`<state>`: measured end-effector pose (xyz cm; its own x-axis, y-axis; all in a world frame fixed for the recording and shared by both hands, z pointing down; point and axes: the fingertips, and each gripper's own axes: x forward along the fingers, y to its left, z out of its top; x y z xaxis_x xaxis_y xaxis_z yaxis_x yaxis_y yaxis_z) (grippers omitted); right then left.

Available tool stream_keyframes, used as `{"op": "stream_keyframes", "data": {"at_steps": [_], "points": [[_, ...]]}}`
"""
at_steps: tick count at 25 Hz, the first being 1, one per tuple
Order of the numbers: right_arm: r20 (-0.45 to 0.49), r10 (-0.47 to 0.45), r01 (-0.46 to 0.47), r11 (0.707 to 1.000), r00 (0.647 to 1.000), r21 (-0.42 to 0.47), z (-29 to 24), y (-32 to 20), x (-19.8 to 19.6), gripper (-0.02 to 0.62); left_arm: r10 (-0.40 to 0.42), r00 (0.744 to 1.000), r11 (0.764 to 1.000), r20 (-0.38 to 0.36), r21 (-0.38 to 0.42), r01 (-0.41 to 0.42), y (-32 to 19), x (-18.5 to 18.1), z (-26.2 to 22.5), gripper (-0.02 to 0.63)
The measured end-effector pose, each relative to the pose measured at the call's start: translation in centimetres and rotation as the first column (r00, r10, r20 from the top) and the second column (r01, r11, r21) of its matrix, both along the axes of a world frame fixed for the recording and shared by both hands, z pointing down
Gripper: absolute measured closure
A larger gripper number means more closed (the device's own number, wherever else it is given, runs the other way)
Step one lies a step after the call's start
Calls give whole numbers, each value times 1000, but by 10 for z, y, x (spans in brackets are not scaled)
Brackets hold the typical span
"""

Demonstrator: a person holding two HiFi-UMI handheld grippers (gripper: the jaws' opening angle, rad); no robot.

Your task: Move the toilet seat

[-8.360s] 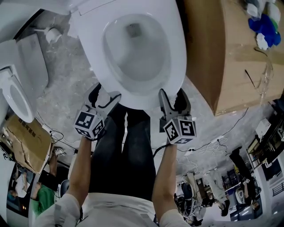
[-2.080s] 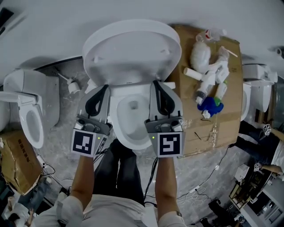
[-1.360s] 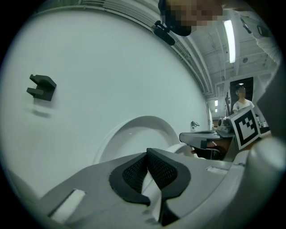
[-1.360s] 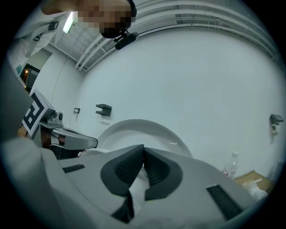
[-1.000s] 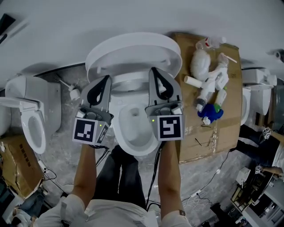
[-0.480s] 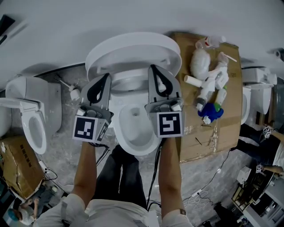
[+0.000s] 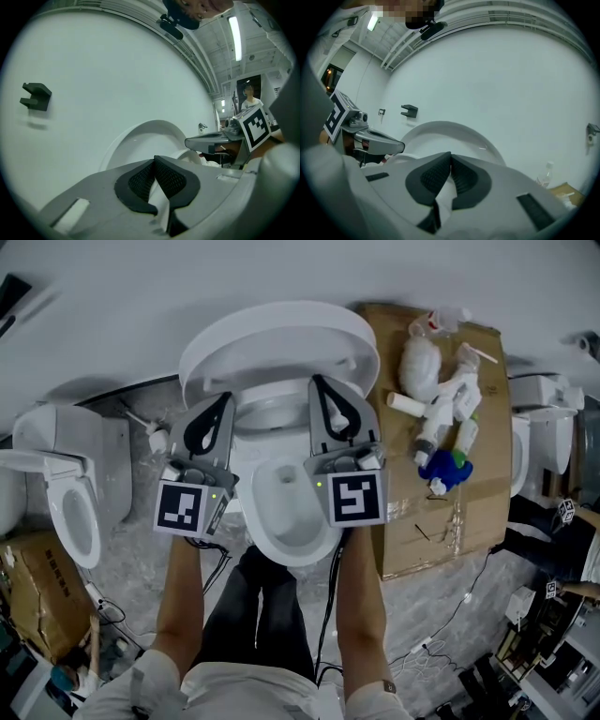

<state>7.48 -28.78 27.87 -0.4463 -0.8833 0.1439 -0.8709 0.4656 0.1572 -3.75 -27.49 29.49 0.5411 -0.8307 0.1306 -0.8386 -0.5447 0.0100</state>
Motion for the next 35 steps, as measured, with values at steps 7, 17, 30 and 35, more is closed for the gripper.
{"op": "stream_keyframes", "data": {"at_steps": [7, 17, 30, 35], "points": [[34, -5, 5, 1000, 999, -7, -11, 32, 1, 603, 47, 999, 999, -9, 21, -47, 14, 5, -11, 615], [77, -17, 20, 999, 997, -43, -27, 107, 18, 603, 274, 959, 958, -65, 104, -267, 75, 42, -44, 612], [121, 41, -28, 994, 992, -103, -1, 196, 40, 598, 371, 927, 928, -50, 51, -368, 151, 70, -20, 612], [132, 44, -30, 994, 990, -105, 1, 215, 42, 598, 383, 923, 923, -44, 40, -382, 171, 76, -15, 612]]}}
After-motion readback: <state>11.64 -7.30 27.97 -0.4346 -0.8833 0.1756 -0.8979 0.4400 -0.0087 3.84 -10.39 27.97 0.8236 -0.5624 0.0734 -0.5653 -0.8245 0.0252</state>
